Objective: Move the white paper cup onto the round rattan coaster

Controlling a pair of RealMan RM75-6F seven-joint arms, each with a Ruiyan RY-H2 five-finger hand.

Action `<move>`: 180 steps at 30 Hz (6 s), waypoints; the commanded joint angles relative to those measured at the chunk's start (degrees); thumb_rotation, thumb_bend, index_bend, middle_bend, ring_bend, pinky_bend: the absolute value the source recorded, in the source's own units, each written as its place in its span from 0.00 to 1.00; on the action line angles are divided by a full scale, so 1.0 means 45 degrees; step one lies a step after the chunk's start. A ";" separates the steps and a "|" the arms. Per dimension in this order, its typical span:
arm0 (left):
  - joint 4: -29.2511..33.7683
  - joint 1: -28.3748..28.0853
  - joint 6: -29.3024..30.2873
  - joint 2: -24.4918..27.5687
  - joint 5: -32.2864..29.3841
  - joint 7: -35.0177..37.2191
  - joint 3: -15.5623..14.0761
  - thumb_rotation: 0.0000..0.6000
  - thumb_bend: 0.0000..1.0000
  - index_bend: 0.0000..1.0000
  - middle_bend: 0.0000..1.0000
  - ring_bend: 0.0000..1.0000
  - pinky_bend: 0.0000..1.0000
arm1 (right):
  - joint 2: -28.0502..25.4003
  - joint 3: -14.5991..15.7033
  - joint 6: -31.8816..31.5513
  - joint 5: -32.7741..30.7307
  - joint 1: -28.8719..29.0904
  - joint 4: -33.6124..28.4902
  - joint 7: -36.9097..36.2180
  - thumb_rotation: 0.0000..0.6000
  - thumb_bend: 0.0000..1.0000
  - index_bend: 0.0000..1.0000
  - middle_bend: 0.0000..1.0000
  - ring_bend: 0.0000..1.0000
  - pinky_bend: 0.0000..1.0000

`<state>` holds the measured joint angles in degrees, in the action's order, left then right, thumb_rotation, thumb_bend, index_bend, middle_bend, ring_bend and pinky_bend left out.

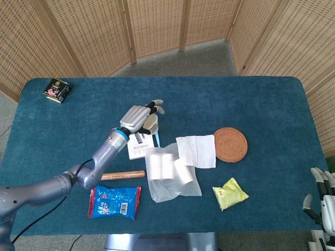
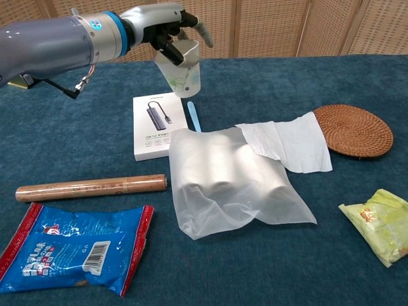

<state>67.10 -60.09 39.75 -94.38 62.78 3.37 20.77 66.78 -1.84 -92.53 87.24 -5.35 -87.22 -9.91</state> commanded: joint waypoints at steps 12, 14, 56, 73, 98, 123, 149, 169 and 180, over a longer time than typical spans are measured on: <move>-0.2980 -0.2468 -0.0938 -0.2679 -0.0121 0.1001 0.0895 1.00 0.49 0.27 0.14 0.30 0.46 | -0.0692 0.0457 -0.0841 0.1071 -0.0395 -0.1033 0.0932 0.86 0.75 0.03 0.00 0.00 0.00; -0.3506 -0.2779 -0.1073 -0.3088 -0.0012 0.1099 0.0866 1.00 0.49 0.27 0.14 0.29 0.46 | -0.0807 0.0561 -0.0946 0.1262 -0.0463 -0.1200 0.1067 0.86 0.75 0.03 0.00 0.00 0.00; -1.0840 -0.6079 -0.2362 -0.7106 0.2490 0.6124 -0.0124 1.00 0.47 0.00 0.00 0.00 0.00 | -0.0943 0.0762 -0.2136 0.1327 -0.1602 -0.0865 0.0232 0.86 0.75 0.03 0.00 0.00 0.00; 0.0397 -0.1507 0.1579 0.0682 0.2961 0.3277 -0.1442 1.00 0.47 0.00 0.00 0.00 0.00 | -0.1789 -0.0276 -0.0498 0.0586 -0.0183 -0.1294 0.0277 0.86 0.75 0.00 0.00 0.00 0.00; 1.0047 0.7491 0.7954 1.1017 0.2862 0.1806 -0.4465 1.00 0.48 0.00 0.00 0.00 0.00 | -0.0728 -0.2407 0.6589 -0.0759 0.6227 -0.1979 0.2632 1.00 0.46 0.00 0.00 0.00 0.00; 0.9120 0.9972 0.8744 1.1677 0.3968 0.4341 -0.4459 1.00 0.48 0.00 0.00 0.00 0.00 | 0.2957 -0.2882 1.2144 -0.7033 1.2317 0.1111 0.7620 1.00 0.33 0.00 0.00 0.00 0.00; 0.8575 1.0954 0.8473 1.1359 0.4102 0.4830 -0.4392 1.00 0.48 0.00 0.00 0.00 0.00 | 0.4378 -0.1826 1.2588 -0.8925 1.3886 0.3672 0.7241 1.00 0.36 0.06 0.06 0.02 0.21; 0.8070 1.1281 0.8377 1.1109 0.4283 0.5277 -0.4238 1.00 0.48 0.00 0.00 0.00 0.00 | 0.4234 -0.1784 1.1942 -0.8882 1.3865 0.3447 0.6865 1.00 0.39 0.22 0.21 0.24 0.40; 0.7774 1.1106 0.8250 1.0947 0.4428 0.5590 -0.3950 1.00 0.48 0.00 0.00 0.00 0.00 | 0.1806 -0.1576 1.0773 -0.9387 1.3133 0.0840 0.7199 1.00 0.39 0.22 0.21 0.24 0.40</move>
<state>102.15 -10.05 76.94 -45.05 82.64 28.46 2.94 76.71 -9.45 -42.74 45.63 54.83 -81.63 22.06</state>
